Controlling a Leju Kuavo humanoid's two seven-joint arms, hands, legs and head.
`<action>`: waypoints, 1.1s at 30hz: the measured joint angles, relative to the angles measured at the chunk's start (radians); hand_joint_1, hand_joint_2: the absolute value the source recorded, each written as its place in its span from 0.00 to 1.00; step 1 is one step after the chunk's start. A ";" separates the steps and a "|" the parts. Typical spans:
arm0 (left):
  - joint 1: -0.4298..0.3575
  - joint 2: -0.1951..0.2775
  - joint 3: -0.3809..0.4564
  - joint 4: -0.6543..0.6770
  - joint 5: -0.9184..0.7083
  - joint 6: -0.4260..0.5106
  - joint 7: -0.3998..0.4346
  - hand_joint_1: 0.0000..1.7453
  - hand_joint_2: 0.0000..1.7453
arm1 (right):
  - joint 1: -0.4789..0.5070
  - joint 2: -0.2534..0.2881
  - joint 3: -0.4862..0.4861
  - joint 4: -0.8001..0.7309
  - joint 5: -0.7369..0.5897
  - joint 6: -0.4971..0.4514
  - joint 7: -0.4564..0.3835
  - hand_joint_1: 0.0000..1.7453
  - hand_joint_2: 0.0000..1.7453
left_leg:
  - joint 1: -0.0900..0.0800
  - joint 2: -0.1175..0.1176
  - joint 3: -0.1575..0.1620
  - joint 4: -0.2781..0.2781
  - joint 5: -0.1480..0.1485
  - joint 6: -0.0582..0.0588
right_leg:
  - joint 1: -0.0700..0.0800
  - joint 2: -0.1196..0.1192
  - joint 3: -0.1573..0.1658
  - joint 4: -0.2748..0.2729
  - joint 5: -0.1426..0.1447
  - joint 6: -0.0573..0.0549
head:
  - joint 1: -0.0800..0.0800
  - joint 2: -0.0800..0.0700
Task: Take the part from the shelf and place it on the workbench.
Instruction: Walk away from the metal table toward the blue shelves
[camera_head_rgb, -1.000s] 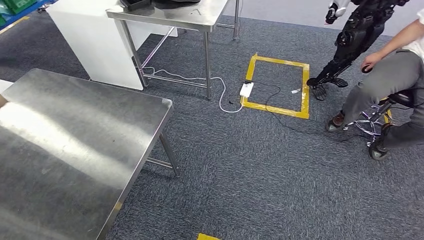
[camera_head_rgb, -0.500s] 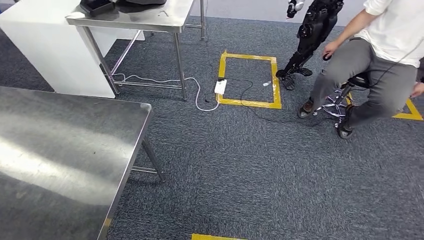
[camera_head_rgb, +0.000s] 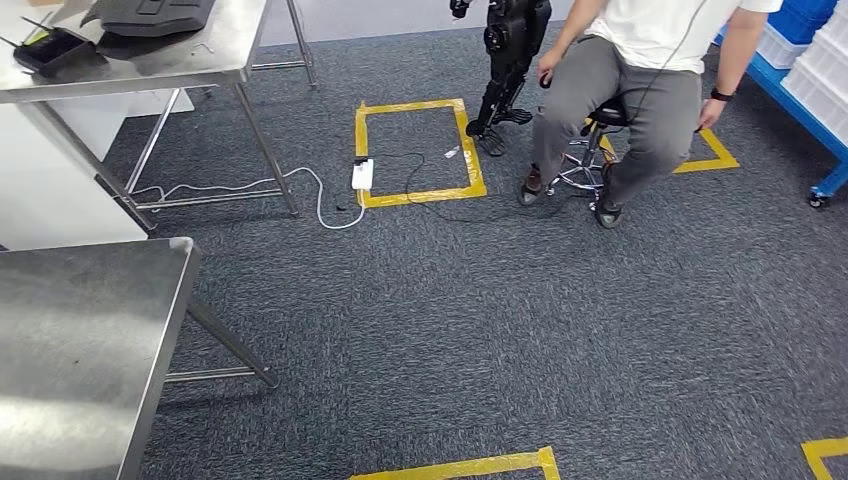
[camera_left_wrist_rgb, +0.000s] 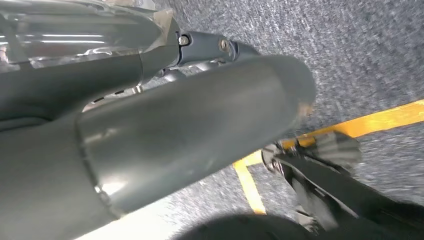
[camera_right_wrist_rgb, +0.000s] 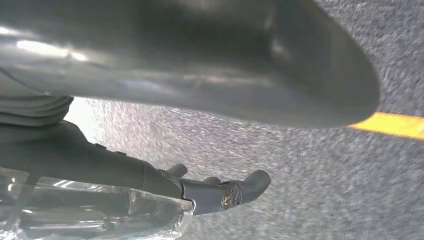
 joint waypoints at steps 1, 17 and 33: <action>0.001 0.000 -0.001 0.000 0.000 0.000 0.000 0.00 0.00 | 0.001 0.000 0.000 0.000 0.000 0.000 0.000 0.00 0.00 | -0.001 -0.004 -0.018 0.029 -0.001 0.005 | 0.004 0.015 -0.002 0.000 0.001 -0.003 | 0.000 0.000; 0.002 -0.001 -0.007 0.001 0.000 0.001 -0.001 0.00 0.00 | 0.013 -0.002 -0.001 0.000 -0.007 0.002 -0.004 0.00 0.00 | -0.036 0.043 0.096 -0.267 0.184 0.060 | 0.023 0.005 -0.129 0.252 -0.107 0.021 | 0.009 0.000; -0.003 0.002 -0.007 0.000 -0.007 0.002 -0.001 0.00 0.00 | 0.014 0.001 -0.003 0.001 -0.012 0.003 -0.004 0.00 0.00 | -0.031 0.001 -0.005 -0.014 0.057 0.016 | -0.002 0.037 0.016 -0.018 0.009 0.007 | 0.001 0.000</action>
